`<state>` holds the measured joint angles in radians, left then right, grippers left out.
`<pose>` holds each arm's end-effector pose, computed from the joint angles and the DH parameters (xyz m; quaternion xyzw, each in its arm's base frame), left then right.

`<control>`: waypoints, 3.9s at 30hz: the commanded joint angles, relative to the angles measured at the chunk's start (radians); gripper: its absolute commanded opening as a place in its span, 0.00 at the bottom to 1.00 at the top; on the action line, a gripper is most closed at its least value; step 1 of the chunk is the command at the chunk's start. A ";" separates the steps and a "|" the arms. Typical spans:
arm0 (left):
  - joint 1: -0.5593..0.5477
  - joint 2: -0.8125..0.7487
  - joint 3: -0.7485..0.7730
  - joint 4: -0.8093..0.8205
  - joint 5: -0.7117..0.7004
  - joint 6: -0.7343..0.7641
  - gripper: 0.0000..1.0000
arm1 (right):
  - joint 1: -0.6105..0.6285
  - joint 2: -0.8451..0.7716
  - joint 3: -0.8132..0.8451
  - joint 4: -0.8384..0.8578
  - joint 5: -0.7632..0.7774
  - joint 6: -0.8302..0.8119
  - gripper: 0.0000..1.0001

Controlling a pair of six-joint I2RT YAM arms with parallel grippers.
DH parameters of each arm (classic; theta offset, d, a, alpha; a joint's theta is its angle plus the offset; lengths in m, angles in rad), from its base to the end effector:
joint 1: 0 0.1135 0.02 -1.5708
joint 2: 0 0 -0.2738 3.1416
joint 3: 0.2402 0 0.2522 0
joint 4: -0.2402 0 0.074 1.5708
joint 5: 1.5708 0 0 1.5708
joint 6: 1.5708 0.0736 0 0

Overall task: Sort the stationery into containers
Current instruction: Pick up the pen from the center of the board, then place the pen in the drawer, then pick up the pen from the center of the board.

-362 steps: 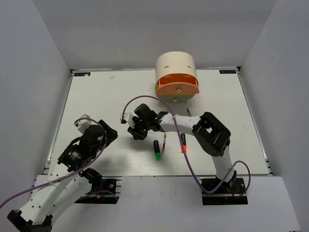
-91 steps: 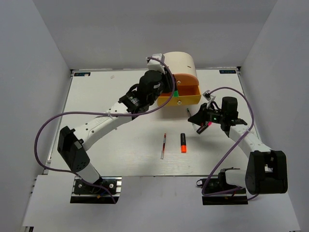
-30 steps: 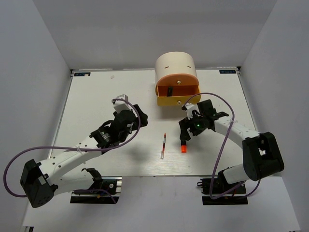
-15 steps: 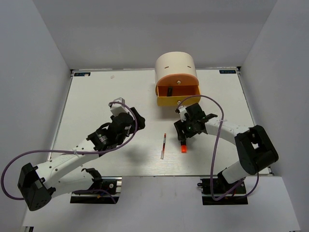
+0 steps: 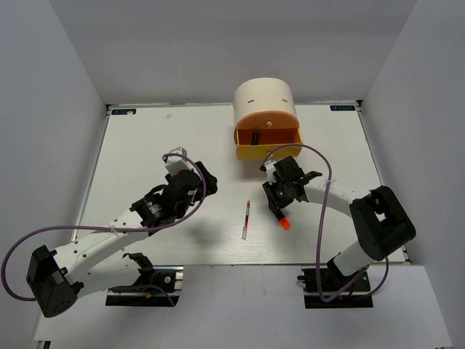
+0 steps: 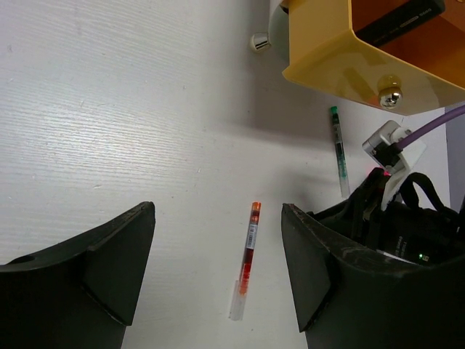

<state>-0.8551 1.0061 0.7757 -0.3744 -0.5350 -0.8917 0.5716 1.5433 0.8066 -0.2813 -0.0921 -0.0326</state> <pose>0.1849 -0.1555 0.2692 -0.1384 0.8517 -0.1930 0.4671 0.2584 0.1742 0.1417 -0.2979 0.9138 0.1153 0.2510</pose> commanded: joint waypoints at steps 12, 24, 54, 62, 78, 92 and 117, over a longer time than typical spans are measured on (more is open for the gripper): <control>-0.005 -0.003 -0.012 0.019 0.024 -0.004 0.80 | -0.027 -0.204 0.379 0.047 -0.402 -0.282 0.00; -0.005 -0.032 -0.023 0.028 0.015 -0.004 0.80 | -0.084 0.069 0.729 0.370 -0.599 -0.369 0.00; -0.005 -0.061 -0.052 0.028 -0.013 -0.004 0.80 | -0.219 0.382 1.020 -0.042 -0.916 -0.779 0.00; -0.005 -0.061 -0.052 0.046 -0.003 -0.004 0.80 | -0.257 0.299 0.919 -0.208 -0.906 -0.918 0.00; -0.005 -0.052 -0.053 0.046 -0.003 -0.004 0.80 | -0.277 0.261 0.919 -0.351 -0.851 -1.046 0.61; -0.005 -0.052 -0.053 0.046 -0.003 -0.004 0.80 | -0.280 0.186 0.918 -0.236 -0.856 -0.891 0.10; 0.004 0.080 -0.092 0.267 0.239 0.050 0.80 | -0.631 -0.223 0.161 -0.450 -0.600 -1.392 0.72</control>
<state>-0.8539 1.0847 0.6914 -0.1577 -0.3458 -0.8536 -0.0235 1.2942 0.9802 -0.5121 -0.6823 -1.0668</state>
